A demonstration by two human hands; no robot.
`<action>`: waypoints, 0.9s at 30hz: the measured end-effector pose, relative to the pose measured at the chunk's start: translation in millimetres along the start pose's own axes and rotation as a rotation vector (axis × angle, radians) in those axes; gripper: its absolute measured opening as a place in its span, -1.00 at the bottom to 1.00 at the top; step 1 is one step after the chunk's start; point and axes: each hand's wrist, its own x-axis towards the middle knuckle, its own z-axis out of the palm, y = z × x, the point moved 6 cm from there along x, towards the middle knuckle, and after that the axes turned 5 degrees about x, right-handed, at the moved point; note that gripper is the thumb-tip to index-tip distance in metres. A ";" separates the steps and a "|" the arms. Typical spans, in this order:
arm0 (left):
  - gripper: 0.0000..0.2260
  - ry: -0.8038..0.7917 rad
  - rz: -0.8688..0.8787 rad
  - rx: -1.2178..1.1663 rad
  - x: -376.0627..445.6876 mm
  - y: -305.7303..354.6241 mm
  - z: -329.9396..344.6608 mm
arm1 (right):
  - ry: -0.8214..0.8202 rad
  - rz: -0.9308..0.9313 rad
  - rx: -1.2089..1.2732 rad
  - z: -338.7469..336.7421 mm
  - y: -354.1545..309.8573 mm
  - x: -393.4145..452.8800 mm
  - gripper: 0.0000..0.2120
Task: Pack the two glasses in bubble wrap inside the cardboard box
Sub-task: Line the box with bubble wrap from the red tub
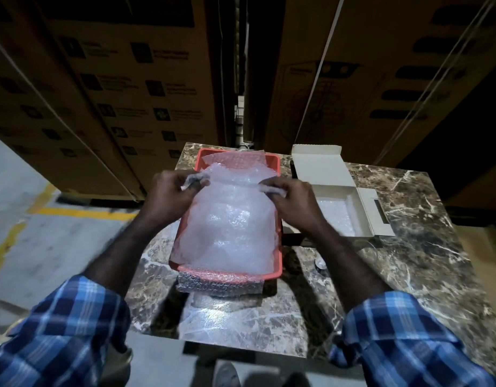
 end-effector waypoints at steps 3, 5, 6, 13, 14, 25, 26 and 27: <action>-0.87 -0.005 -0.013 -0.231 11.7 13.9 -6.3 | 0.060 -0.008 0.039 -24.1 -17.6 12.5 -0.81; -0.88 0.030 0.003 -0.368 20.9 27.5 -11.4 | 0.089 -0.020 0.066 -42.3 -31.7 16.5 -0.79; -0.91 0.050 0.008 -0.414 24.9 33.9 -13.4 | 0.101 -0.022 0.072 -52.7 -37.8 18.1 -0.78; -0.92 0.111 0.155 -0.515 31.7 98.7 -3.9 | 0.192 0.005 0.172 -127.3 -54.3 8.9 -0.78; -0.94 0.114 0.176 -0.505 29.7 110.7 1.2 | 0.205 0.013 0.218 -137.7 -53.7 4.1 -0.80; -0.87 0.054 0.180 -0.547 -13.3 213.0 101.5 | 0.306 0.001 0.369 -252.5 16.8 -79.0 -0.84; -0.85 0.048 0.173 -0.543 -21.5 221.8 115.3 | 0.308 -0.008 0.348 -263.5 25.2 -89.8 -0.84; -0.83 0.045 0.169 -0.534 -30.0 231.3 129.6 | 0.311 -0.014 0.320 -274.4 34.2 -101.4 -0.84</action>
